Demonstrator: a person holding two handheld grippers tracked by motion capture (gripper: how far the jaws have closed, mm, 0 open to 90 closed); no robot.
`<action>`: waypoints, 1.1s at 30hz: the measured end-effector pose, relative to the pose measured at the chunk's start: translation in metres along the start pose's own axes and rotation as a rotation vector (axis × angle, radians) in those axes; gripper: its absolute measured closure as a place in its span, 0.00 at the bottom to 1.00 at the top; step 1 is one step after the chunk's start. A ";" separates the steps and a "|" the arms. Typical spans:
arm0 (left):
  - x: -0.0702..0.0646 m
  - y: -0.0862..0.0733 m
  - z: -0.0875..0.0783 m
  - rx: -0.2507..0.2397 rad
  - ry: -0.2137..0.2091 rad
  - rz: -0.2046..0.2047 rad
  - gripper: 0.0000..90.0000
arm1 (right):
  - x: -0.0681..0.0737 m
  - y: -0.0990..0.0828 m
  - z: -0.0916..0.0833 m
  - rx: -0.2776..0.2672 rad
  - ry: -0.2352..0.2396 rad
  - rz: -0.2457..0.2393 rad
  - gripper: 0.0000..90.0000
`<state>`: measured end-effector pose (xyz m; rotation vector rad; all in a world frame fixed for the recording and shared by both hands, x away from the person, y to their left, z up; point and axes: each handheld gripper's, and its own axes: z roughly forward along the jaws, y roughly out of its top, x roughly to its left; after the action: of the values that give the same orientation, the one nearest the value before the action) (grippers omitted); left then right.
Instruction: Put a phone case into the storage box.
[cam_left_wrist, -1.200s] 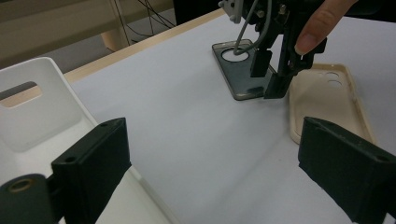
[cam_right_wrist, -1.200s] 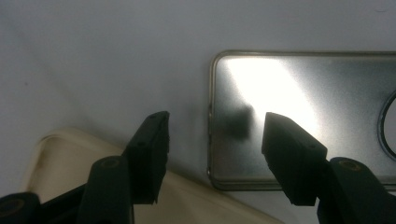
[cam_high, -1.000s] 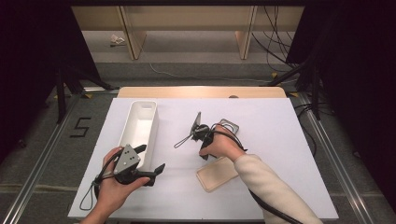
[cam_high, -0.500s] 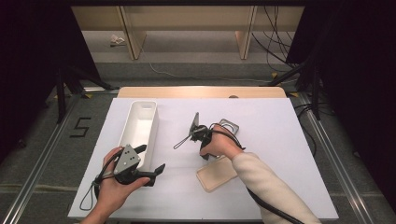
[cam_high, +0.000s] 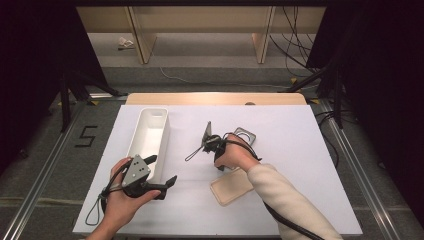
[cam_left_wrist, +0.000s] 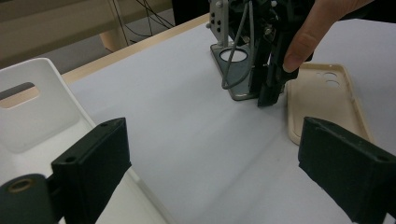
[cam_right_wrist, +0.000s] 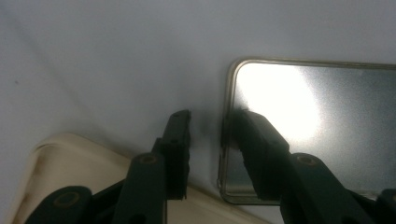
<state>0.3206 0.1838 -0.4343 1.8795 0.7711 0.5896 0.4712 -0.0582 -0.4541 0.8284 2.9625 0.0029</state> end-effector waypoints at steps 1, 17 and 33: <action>0.000 0.000 0.000 -0.001 -0.001 0.000 0.10 | 0.000 0.000 0.000 0.004 -0.004 -0.003 0.73; 0.000 0.000 0.000 0.000 -0.002 0.000 0.10 | 0.004 0.001 0.000 0.014 -0.025 -0.021 0.82; 0.000 0.000 0.000 0.001 -0.003 0.001 0.09 | 0.003 0.001 0.000 0.011 -0.057 -0.049 0.94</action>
<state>0.3205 0.1833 -0.4345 1.8816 0.7686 0.5867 0.4689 -0.0555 -0.4548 0.7448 2.9313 -0.0392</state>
